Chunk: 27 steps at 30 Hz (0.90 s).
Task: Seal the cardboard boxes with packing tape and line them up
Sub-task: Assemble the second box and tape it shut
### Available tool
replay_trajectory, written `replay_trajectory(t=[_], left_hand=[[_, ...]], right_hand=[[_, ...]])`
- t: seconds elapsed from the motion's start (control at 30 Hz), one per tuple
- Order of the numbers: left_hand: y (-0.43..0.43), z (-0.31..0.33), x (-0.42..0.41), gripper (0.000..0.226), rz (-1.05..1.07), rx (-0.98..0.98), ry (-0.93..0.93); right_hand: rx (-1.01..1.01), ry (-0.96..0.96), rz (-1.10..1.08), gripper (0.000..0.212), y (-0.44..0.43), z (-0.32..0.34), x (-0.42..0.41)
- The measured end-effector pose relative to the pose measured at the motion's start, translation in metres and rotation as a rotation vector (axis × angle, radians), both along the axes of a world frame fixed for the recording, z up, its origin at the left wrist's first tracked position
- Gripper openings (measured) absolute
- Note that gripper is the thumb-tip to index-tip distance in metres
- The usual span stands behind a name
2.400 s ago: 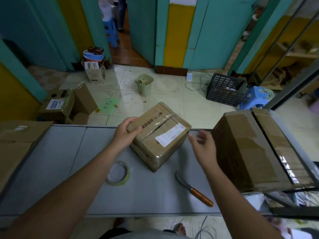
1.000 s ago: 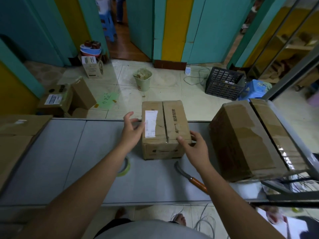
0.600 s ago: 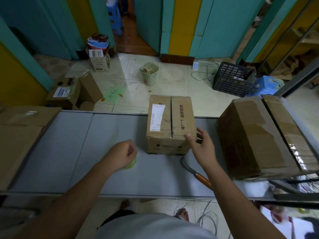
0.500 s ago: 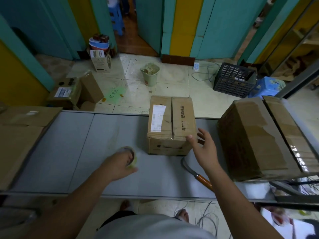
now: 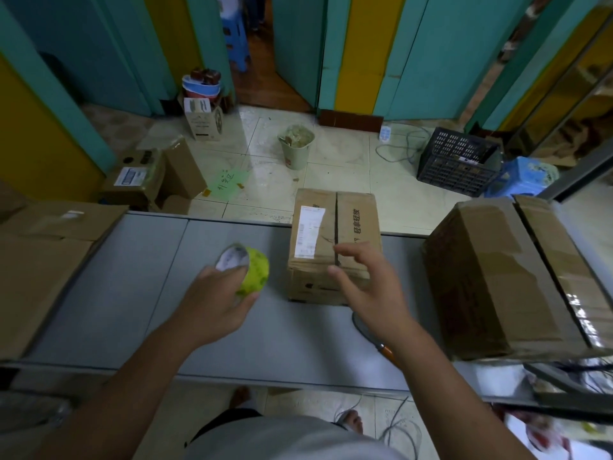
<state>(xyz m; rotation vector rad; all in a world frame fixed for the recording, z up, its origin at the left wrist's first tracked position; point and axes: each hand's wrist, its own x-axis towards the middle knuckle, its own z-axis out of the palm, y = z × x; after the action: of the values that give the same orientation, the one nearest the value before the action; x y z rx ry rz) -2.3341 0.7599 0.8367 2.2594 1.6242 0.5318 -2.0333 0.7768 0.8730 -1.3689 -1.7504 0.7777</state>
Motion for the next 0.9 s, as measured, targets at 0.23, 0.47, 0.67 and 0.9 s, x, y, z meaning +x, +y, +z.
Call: replay_trajectory(t=[0.23, 0.47, 0.67, 0.9], left_hand=[[0.024, 0.052, 0.044, 0.011, -0.241, 0.010, -0.019], [0.032, 0.055, 0.053, 0.011, -0.293, 0.021, -0.018], [0.035, 0.054, 0.054, 0.019, -0.333, -0.081, -0.047], [0.038, 0.056, 0.065, 0.026, -0.346, -0.216, -0.175]], right_hand=[[-0.082, -0.034, 0.166, 0.073, 0.023, 0.016, -0.031], [0.001, 0.104, 0.083, 0.041, 0.021, 0.012, -0.026], [-0.093, 0.272, 0.047, 0.020, 0.020, 0.018, -0.016], [-0.049, 0.145, -0.069, 0.010, 0.015, 0.016, -0.023]])
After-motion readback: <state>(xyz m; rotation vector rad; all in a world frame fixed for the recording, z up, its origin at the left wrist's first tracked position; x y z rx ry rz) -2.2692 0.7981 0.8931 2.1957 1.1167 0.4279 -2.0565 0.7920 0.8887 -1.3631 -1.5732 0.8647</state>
